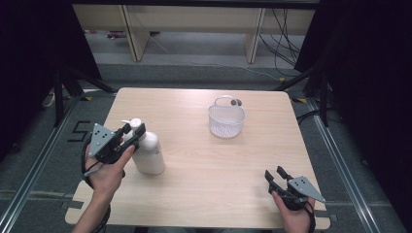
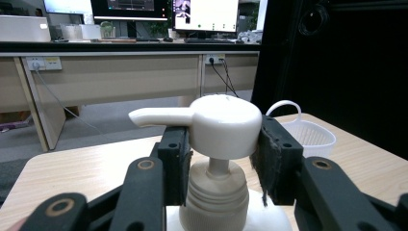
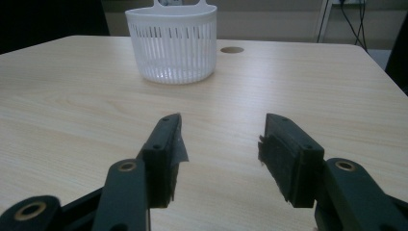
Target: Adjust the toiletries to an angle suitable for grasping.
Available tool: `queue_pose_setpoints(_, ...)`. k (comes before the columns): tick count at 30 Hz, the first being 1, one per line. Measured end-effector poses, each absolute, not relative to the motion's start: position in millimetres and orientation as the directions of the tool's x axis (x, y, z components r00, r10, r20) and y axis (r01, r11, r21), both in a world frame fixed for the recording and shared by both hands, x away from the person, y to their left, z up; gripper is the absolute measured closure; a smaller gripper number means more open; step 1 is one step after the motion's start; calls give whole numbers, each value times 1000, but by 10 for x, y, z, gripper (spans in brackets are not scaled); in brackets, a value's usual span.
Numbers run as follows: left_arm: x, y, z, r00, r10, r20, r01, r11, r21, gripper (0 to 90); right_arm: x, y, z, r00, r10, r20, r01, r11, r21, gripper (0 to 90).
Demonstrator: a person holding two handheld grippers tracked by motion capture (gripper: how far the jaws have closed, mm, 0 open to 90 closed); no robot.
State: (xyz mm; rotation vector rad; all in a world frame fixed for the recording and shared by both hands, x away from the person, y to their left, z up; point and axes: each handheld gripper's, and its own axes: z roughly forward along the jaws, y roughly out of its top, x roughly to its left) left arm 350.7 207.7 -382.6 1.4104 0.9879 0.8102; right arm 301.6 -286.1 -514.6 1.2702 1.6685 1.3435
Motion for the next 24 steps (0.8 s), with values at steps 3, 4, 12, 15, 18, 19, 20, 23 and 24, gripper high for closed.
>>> queue_pose_setpoints(3,3511,2069,-3826,406,911,-73,103,34,994,594,3018,-2868,-5144,-333,940,80,286,20,958,493)
queue_pose_setpoints(4,3514,2063,-3820,408,910,-74,96,38,995,594,3018,-2868,-5144,-333,940,80,287,20,958,493)
queue_pose_setpoints(12,3527,2034,-3727,417,906,-77,82,47,996,595,3026,-2866,-5148,-339,938,75,278,23,960,493)
queue_pose_setpoints(15,3542,2007,-3689,424,903,-69,73,42,996,595,3018,-2866,-5145,-331,940,79,284,20,959,493)
queue_pose_setpoints(18,3564,1969,-3653,434,898,-66,65,42,997,595,3016,-2867,-5144,-331,940,83,287,17,958,492)
queue_pose_setpoints(19,3579,1945,-3636,441,895,-67,59,46,997,595,3017,-2869,-5144,-334,939,81,284,19,959,493)
queue_pose_setpoints(20,3579,1945,-3636,441,895,-67,59,46,997,595,3017,-2869,-5144,-334,939,81,284,19,959,493)
queue_pose_setpoints(23,3608,1900,-3601,456,887,-66,51,49,998,595,3010,-2869,-5143,-320,945,72,284,23,959,492)
queue_pose_setpoints(24,3614,1888,-3594,458,886,-67,50,50,998,595,3005,-2869,-5140,-319,945,74,286,22,958,492)
